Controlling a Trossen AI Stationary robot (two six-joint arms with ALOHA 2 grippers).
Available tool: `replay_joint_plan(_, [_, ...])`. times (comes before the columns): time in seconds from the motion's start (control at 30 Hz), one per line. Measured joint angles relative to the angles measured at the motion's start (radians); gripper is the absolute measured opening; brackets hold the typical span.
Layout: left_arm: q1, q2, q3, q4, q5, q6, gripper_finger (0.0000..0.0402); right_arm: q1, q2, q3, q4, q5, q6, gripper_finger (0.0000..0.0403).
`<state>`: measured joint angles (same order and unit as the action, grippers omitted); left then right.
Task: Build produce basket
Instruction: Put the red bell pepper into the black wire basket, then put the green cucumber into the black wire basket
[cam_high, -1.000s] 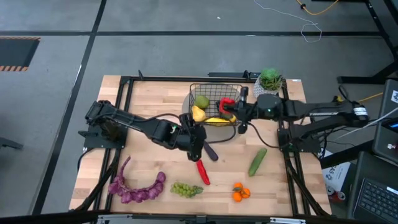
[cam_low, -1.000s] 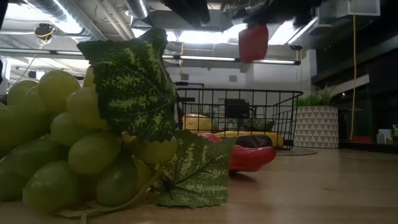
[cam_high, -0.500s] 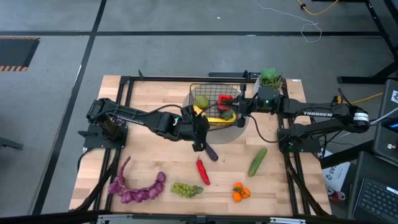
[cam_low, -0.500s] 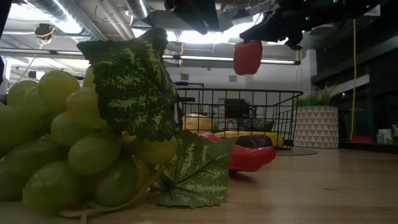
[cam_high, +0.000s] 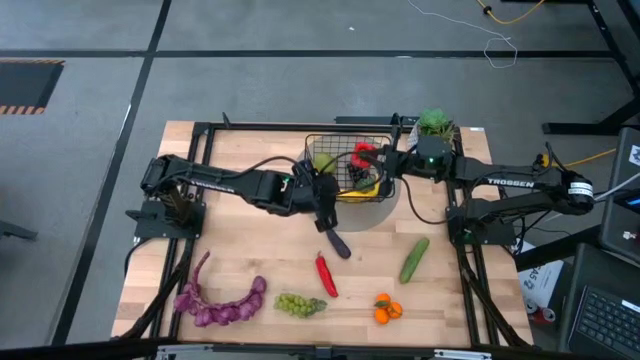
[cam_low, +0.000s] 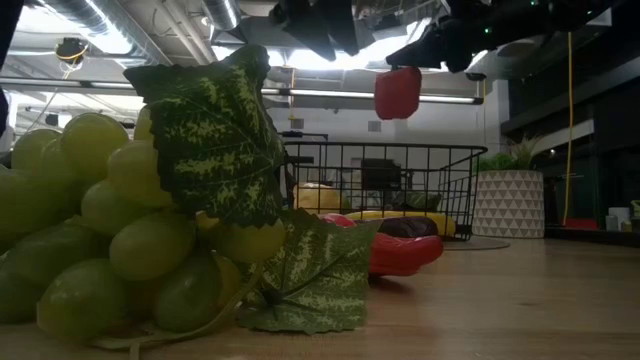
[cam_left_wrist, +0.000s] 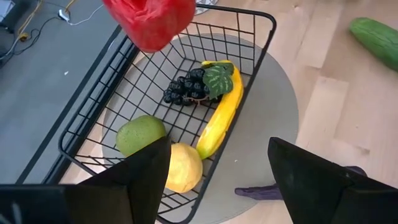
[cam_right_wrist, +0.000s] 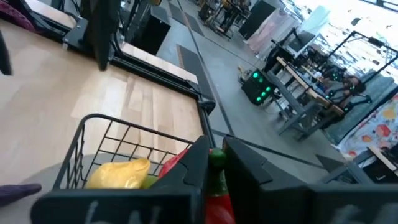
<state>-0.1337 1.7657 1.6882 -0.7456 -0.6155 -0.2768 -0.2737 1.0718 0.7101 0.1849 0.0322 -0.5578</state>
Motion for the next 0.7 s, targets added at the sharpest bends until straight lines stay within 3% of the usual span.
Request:
replay_joint_plan(0.23, [0.006,0.0,0.0,0.0,0.0,0.0,0.0264,0.0,0.0,0.0,-0.002,0.001,0.027,0.0054])
replay_joint_plan(0.57, [0.005,0.0,0.0,0.0,0.0,0.0,0.0264,0.0,0.0,0.0,-0.001,0.03,0.061,0.0185])
replay_joint_plan(0.7, [0.005,0.0,0.0,-0.001,0.0,0.0,0.0264,0.0,0.0,0.0,-0.024,0.03,0.062,0.0214])
